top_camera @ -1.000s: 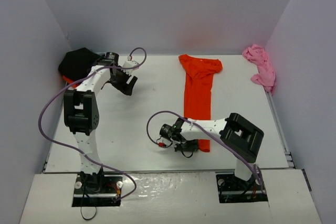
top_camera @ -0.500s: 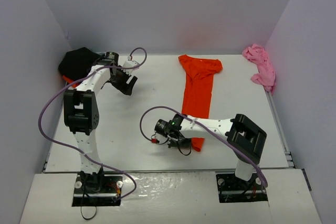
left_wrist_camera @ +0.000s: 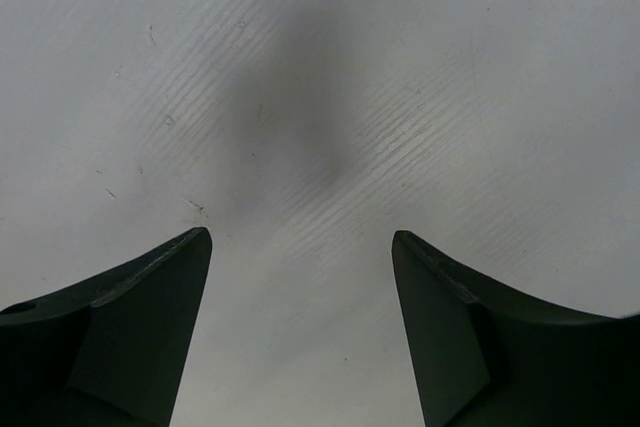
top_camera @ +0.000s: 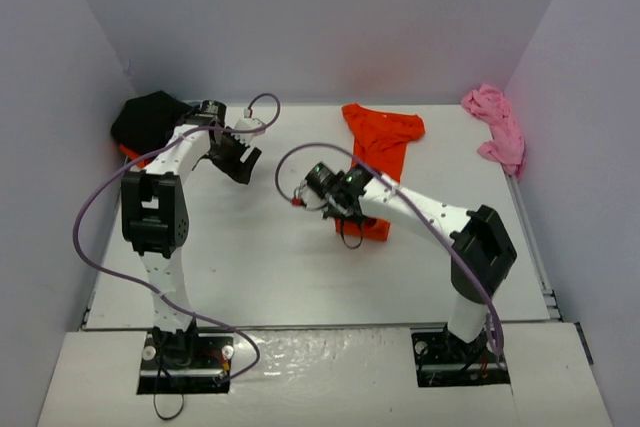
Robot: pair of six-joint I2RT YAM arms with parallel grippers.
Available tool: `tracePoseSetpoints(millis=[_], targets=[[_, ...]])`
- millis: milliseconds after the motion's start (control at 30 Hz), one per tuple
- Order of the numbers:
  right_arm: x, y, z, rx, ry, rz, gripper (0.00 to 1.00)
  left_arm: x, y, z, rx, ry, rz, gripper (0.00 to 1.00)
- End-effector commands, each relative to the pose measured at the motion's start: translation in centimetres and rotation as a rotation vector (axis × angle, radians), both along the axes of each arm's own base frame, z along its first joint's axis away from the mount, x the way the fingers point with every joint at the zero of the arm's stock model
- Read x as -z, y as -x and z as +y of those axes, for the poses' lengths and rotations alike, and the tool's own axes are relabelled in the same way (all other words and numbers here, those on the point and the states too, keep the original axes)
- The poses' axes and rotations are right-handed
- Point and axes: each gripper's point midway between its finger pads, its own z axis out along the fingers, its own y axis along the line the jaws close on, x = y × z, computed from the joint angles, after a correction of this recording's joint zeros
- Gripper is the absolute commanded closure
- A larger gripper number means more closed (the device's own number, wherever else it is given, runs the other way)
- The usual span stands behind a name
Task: Fold and stack the t-shirts
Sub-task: Fold the tshirt
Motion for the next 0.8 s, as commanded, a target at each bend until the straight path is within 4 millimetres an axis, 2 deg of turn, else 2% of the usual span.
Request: tracePoseSetpoints(millis=[0, 100, 133, 200, 267, 400, 433, 533, 700, 767], targets=[[-3.6, -5.0, -1.9, 0.03, 0.026, -0.096, 1.0, -2.5, -1.0, 0.4, 0.012, -0.005, -0.068, 0.3], [-4.2, -8.7, -2.7, 0.066, 0.005, -0.116, 1.0, -2.5, -1.2, 0.3, 0.014, -0.006, -0.067, 0.3], [-3.4, -9.9, -3.4, 0.083, 0.018, -0.101, 1.0, -2.4, -1.1, 0.3, 0.013, -0.006, -0.062, 0.3], [-2.3, -11.9, -3.5, 0.091, 0.021, -0.091, 1.0, -2.6, -1.2, 0.3, 0.013, -0.005, -0.065, 0.3], [-1.3, -13.2, -3.7, 0.1, 0.024, -0.074, 1.0, -2.5, -1.3, 0.2, 0.012, -0.005, -0.061, 0.3], [2.4, -15.3, -4.2, 0.117, 0.05, -0.019, 1.0, -2.4, -1.3, 0.2, 0.013, -0.006, -0.054, 0.3], [2.1, -15.8, -4.2, 0.12, 0.044, -0.03, 1.0, -2.4, -1.3, 0.2, 0.014, -0.009, -0.054, 0.3], [3.3, -18.2, -4.9, 0.149, 0.031, -0.031, 1.0, -2.1, -1.2, 0.4, 0.016, -0.018, -0.044, 0.3], [4.4, -20.4, -5.6, 0.174, 0.035, -0.041, 1.0, -1.5, -1.4, 0.3, 0.015, -0.018, -0.031, 0.3], [5.2, -21.3, -6.0, 0.201, 0.07, -0.067, 0.78, -1.3, -1.4, 0.2, 0.015, -0.016, -0.018, 0.3]])
